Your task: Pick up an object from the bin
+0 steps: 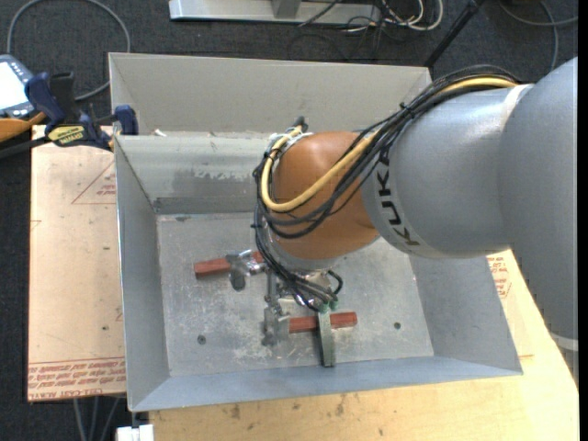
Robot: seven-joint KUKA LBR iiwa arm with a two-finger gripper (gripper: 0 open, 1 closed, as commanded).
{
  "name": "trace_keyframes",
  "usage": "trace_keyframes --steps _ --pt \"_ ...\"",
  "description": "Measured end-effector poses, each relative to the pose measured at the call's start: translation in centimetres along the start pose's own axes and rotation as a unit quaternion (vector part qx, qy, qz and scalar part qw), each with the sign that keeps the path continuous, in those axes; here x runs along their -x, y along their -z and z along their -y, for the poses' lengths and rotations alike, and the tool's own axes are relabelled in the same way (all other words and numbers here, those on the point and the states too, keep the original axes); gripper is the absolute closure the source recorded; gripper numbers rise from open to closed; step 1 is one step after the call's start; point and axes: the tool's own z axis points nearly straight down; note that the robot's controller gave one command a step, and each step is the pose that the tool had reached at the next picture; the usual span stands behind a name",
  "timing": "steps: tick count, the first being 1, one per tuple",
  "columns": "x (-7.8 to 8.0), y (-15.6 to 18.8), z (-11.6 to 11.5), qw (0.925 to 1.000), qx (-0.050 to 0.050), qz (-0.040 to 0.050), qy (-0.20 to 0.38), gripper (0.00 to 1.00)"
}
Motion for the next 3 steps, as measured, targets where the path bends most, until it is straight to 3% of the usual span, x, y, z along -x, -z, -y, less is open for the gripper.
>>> trace_keyframes --steps 1,2,3 --pt "1.2 -7.8 4.3 0.9916 0.002 -0.0060 0.129 0.00" --pt "0.6 -7.9 11.7 0.9519 0.001 -0.0030 0.306 0.00" --pt "0.7 -7.9 11.4 0.9515 0.003 -0.0032 0.308 1.00"
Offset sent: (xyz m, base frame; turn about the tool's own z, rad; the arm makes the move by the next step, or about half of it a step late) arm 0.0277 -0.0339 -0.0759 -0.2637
